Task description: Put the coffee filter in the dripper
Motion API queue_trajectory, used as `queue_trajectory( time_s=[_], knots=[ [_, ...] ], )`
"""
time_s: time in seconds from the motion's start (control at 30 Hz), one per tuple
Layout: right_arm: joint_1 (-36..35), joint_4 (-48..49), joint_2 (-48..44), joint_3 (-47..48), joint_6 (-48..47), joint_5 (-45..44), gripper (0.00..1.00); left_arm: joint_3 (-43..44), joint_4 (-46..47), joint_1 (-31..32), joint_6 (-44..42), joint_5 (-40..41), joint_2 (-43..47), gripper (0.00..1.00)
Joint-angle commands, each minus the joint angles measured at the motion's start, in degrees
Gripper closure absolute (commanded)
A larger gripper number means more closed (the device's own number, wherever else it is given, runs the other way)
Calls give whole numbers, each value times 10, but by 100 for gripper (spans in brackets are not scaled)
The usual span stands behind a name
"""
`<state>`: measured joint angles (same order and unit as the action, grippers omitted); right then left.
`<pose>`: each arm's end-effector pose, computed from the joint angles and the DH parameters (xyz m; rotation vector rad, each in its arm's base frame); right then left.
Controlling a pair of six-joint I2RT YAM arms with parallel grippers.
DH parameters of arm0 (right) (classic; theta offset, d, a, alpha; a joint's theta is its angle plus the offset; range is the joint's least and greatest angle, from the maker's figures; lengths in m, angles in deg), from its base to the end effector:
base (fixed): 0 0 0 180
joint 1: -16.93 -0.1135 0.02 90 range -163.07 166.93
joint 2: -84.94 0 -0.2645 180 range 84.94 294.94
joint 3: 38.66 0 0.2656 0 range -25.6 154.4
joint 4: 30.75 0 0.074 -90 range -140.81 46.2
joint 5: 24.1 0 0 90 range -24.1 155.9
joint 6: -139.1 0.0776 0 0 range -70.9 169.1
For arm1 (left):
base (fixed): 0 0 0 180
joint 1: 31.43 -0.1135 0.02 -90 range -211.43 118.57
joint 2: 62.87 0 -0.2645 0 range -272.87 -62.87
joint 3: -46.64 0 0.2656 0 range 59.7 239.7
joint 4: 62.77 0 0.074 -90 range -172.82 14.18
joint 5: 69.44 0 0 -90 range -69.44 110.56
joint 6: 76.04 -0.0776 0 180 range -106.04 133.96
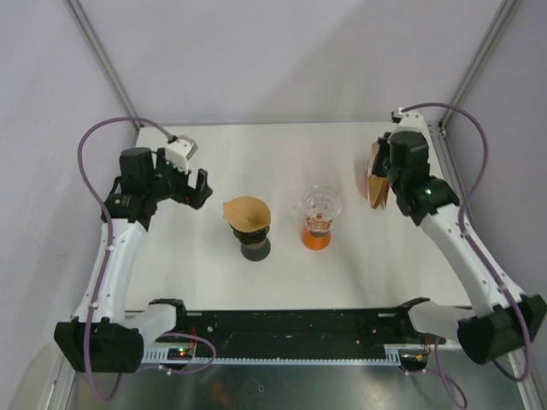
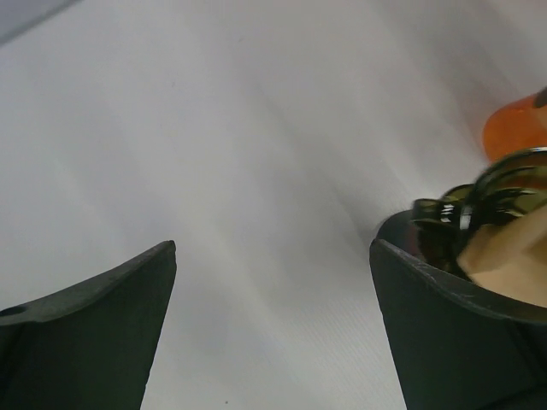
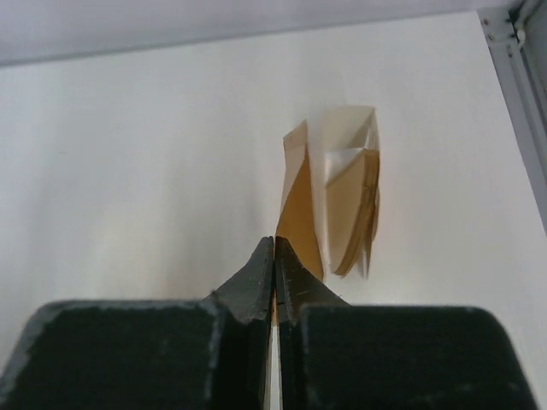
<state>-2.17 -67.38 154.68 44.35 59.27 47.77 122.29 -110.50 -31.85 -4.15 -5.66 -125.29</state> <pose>0.3127 0.0827 0.3640 0.0520 1.9565 0.0228 0.2747 -0.0323 0.3274 0.5780 2.0383 -0.3052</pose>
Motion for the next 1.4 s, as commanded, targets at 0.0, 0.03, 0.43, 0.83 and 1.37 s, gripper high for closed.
queue_trajectory(
  time_s=[0.0,0.03,0.43,0.83,1.37],
  knots=[
    [-70,-8,-98,4,45,-46,100,50,-25,62,-32,6,42,1],
    [-87,-6,-116,4,54,-54,100,57,-29,81,-33,20,46,1],
    [-297,69,-149,2,161,-109,100,241,-34,439,-35,260,-24,2],
    [-405,181,-150,-41,211,-205,100,291,40,634,-85,431,-109,0],
    [-397,286,-201,-113,311,-208,100,189,184,693,-173,480,-80,13]
  ],
)
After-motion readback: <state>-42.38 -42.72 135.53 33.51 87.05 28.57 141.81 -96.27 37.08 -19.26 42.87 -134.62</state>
